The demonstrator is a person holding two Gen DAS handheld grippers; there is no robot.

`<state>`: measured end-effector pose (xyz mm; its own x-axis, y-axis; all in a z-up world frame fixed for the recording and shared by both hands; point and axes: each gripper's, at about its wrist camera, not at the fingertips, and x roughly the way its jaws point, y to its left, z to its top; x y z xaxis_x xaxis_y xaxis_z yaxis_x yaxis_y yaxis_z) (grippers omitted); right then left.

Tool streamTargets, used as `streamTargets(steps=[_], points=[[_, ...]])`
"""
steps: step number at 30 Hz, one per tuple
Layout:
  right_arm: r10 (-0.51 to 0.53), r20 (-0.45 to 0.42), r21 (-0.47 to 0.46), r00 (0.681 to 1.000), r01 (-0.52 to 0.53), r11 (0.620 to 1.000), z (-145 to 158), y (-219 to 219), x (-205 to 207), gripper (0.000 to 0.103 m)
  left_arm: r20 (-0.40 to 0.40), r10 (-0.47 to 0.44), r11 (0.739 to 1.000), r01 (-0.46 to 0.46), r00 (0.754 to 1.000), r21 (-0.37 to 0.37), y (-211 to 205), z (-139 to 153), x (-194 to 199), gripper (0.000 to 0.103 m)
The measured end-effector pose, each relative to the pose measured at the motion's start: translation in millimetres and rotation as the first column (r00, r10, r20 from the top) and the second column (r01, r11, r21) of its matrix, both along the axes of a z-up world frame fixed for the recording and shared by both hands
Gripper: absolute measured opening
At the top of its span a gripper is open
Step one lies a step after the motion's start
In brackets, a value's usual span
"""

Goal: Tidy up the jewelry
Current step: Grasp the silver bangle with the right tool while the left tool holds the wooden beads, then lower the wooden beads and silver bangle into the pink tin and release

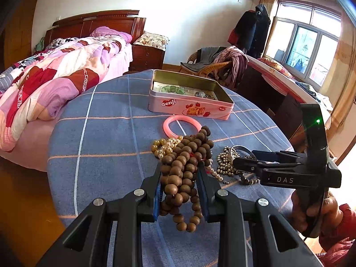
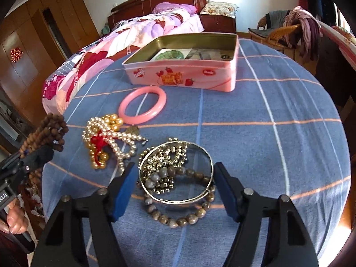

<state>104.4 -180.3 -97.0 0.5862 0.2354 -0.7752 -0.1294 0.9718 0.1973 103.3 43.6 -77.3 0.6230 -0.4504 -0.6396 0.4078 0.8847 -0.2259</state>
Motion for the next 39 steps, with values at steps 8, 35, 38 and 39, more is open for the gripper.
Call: streamTargets(steps=[8,35,38,39], points=[[-0.022,0.088,0.048,0.996,0.018,0.999,25.4,-7.8,-8.2,0.072,-0.002,0.001,1.0,-0.001,1.0,0.003,0.0,0.8,1.7,0.028],[-0.118,0.247,0.013,0.962,0.118,0.993,65.4,-34.1,58.7,0.072,0.125,0.018,1.0,-0.017,0.992,-0.012,-30.2,33.5,77.9,0.028],[-0.124,0.268,0.017,0.955,0.125,0.992,68.7,-34.3,75.9,0.072,0.138,0.028,0.999,-0.025,0.99,-0.024,-37.4,36.1,99.7,0.028],[-0.127,0.277,0.016,0.953,0.127,0.992,69.7,-34.2,82.2,0.072,0.138,0.031,0.999,-0.027,0.99,-0.027,-39.3,36.4,105.7,0.028]])
